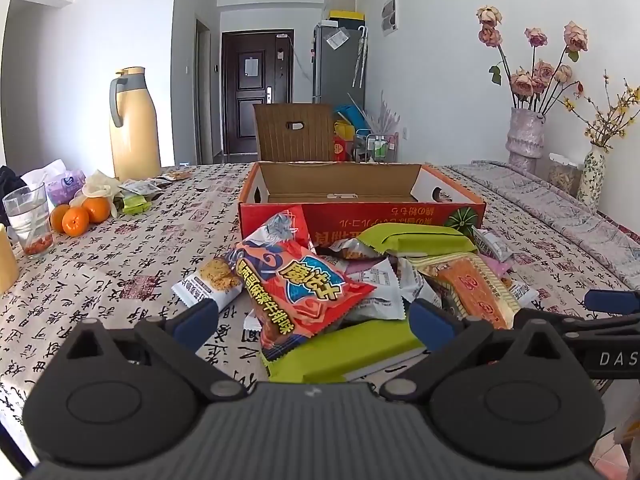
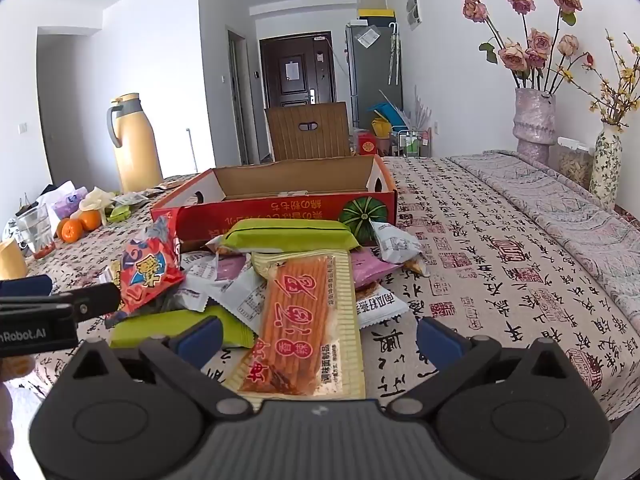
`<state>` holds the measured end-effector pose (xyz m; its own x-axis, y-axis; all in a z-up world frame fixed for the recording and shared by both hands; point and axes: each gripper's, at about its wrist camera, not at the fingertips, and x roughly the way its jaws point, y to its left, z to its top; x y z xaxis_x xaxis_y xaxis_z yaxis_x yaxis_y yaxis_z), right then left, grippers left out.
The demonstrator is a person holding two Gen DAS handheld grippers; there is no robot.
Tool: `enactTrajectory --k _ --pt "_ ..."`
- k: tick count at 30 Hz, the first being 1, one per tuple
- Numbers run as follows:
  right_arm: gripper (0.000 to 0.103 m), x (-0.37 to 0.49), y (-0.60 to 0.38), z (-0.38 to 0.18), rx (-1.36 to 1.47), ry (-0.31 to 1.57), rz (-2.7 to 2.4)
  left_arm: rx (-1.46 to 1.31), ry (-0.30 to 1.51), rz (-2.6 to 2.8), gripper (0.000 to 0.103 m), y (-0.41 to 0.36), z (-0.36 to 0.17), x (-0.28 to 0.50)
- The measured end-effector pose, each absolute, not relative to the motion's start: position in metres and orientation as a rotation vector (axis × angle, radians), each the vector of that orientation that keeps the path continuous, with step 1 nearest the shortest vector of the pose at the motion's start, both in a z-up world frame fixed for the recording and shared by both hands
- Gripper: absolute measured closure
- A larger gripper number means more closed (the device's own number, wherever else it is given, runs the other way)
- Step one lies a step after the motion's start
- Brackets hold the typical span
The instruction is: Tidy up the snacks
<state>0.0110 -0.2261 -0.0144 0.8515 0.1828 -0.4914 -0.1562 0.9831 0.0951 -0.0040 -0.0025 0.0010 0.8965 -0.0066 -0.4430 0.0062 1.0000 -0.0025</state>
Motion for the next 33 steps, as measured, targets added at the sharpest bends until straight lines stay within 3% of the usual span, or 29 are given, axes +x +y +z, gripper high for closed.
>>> enactTrajectory --k 33 --pt "0.0 0.0133 -0.2264 -0.0166 0.053 0.526 0.177 -0.03 0.477 -0.006 0.0 0.0021 -0.0064 -0.0006"
